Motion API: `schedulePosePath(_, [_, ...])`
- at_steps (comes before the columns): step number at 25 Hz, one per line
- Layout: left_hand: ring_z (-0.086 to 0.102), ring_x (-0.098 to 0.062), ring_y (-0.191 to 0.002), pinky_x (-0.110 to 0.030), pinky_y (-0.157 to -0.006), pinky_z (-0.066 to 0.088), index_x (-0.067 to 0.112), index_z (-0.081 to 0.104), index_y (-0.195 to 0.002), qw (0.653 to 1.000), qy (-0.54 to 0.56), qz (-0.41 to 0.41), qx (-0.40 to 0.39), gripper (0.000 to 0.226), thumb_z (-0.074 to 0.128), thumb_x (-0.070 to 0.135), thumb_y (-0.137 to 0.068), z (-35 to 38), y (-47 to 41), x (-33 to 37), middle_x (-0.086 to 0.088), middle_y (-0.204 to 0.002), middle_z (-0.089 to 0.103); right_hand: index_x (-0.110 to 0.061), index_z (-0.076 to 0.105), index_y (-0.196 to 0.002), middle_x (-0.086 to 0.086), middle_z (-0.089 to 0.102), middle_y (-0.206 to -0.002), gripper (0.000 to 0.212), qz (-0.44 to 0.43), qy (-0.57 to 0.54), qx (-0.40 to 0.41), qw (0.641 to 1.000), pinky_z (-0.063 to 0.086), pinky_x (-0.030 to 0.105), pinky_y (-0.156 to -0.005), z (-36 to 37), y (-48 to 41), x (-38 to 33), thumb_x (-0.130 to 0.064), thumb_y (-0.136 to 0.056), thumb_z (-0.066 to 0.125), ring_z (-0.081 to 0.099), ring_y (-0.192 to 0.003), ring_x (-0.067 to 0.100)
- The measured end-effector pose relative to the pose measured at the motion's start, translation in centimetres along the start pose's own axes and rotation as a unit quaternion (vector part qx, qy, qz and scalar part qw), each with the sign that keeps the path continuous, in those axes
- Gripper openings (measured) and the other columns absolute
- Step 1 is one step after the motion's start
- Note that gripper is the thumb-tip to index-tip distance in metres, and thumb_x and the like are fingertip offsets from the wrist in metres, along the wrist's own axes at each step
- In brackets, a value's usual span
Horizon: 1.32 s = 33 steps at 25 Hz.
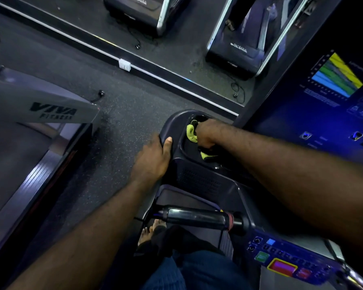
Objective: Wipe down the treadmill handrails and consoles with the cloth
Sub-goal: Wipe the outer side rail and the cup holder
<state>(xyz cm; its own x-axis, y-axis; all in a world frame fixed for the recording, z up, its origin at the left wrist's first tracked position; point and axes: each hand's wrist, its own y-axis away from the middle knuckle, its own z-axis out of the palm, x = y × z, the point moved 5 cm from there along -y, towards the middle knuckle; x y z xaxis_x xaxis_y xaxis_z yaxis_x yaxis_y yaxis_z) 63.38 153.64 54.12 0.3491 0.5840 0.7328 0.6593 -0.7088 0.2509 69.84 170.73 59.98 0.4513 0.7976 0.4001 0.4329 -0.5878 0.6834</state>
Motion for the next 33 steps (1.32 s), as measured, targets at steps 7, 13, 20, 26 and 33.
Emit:
schedulePosePath(7, [0.065,-0.039,-0.103,-0.045,-0.083,0.047,0.014,0.051,-0.126,1.0,-0.003,-0.01,-0.006,0.056,0.028,0.063,-0.108,0.0,-0.3,0.0,-0.016,-0.115,0.066,-0.007,0.066,-0.135,0.013,0.076,-0.121,0.056,-0.014,-0.111,-0.232,0.966,0.066,0.04,-0.074,0.8,-3.4,1.3,-0.036,-0.09,0.081,0.075,-0.09,0.027])
schedulePosePath(13, [0.065,-0.036,-0.104,-0.045,-0.084,0.048,0.016,0.053,-0.126,1.0,0.016,-0.008,-0.004,0.056,0.03,0.064,-0.107,-0.1,-0.1,-0.2,-0.014,-0.117,0.067,-0.01,0.081,-0.104,0.006,0.081,-0.094,0.05,0.02,-0.071,-0.165,0.984,0.062,0.038,-0.079,-0.1,-3.3,0.9,-0.045,-0.07,0.092,0.076,-0.082,0.026])
schedulePosePath(20, [0.064,-0.044,-0.106,-0.043,-0.078,0.038,0.011,0.05,-0.123,0.999,-0.035,-0.011,0.012,0.053,0.029,0.058,-0.109,-0.1,-0.2,0.6,-0.023,-0.12,0.065,-0.006,0.061,-0.081,0.011,0.062,-0.058,0.033,0.072,-0.493,-0.134,0.857,0.049,0.023,-0.049,-1.6,-1.7,1.3,-0.02,-0.107,0.044,0.059,-0.053,0.024])
schedulePosePath(26, [0.064,-0.045,-0.11,-0.046,-0.082,0.044,0.012,0.049,-0.127,1.0,-0.024,0.001,0.008,0.054,0.029,0.059,-0.109,0.0,-0.2,0.3,-0.024,-0.124,0.065,-0.012,0.069,-0.081,0.011,0.073,-0.087,0.042,0.086,-0.518,0.165,0.835,0.058,0.035,-0.069,-4.0,4.1,2.5,-0.052,-0.077,0.08,0.072,-0.079,0.029])
schedulePosePath(33, [0.064,-0.042,-0.106,-0.042,-0.078,0.04,0.014,0.051,-0.124,1.0,0.006,-0.012,0.005,0.056,0.03,0.063,-0.107,0.0,-0.2,0.2,-0.02,-0.12,0.066,-0.021,0.071,-0.114,0.008,0.069,-0.122,0.025,0.041,-0.077,0.273,0.958,0.055,0.045,-0.088,-2.9,5.8,-0.3,-0.032,-0.094,0.063,0.062,-0.117,0.035])
